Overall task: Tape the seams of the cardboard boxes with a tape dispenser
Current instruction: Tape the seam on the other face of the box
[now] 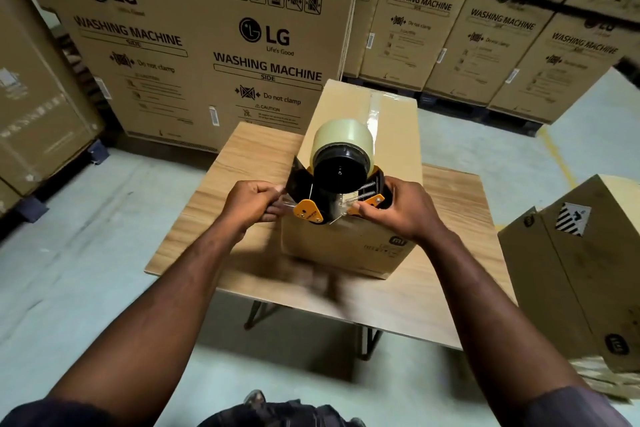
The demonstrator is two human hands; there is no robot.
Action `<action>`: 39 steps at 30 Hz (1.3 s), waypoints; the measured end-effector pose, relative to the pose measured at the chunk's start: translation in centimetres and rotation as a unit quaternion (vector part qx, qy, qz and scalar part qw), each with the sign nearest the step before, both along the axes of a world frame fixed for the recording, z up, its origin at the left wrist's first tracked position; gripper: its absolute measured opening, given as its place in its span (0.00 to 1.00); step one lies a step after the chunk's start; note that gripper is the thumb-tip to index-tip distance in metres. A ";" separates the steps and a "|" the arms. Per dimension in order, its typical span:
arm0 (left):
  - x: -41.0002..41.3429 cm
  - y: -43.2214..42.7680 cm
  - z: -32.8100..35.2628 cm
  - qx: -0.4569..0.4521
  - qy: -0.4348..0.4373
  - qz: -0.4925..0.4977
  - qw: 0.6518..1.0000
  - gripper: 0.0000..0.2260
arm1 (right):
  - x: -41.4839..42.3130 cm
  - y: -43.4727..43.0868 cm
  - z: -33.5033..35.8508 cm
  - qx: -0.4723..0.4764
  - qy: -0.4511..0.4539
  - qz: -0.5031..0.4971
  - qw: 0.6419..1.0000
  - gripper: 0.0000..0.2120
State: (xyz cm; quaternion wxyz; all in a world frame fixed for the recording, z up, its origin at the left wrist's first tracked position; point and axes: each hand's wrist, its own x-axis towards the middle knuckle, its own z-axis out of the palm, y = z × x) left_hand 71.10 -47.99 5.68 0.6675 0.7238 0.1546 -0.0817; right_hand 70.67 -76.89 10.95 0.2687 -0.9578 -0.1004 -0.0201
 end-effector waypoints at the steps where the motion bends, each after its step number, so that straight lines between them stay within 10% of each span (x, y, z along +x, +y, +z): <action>1: 0.2 0.4 -0.4 0.003 -0.003 0.000 1.000 0.07 | 0.1 0.0 -0.1 -0.005 0.003 -0.004 1.000 0.28; 13: 2.1 0.5 -4.7 0.007 -0.016 -0.002 1.000 0.07 | 1.1 1.1 -1.2 -0.028 0.022 -0.025 0.999 0.20; 22: 0.8 -0.9 -8.8 0.010 0.133 -0.058 0.989 0.19 | 1.4 0.9 -1.5 0.019 0.074 -0.009 0.997 0.29; 28: 2.6 -0.4 -6.6 -0.079 0.068 -0.029 0.994 0.16 | 2.2 0.8 -0.8 0.007 0.134 -0.003 0.991 0.20; 39: 3.3 -1.1 -5.3 0.081 -0.103 0.007 0.991 0.10 | 2.2 0.9 -1.1 -0.015 0.119 -0.003 0.993 0.19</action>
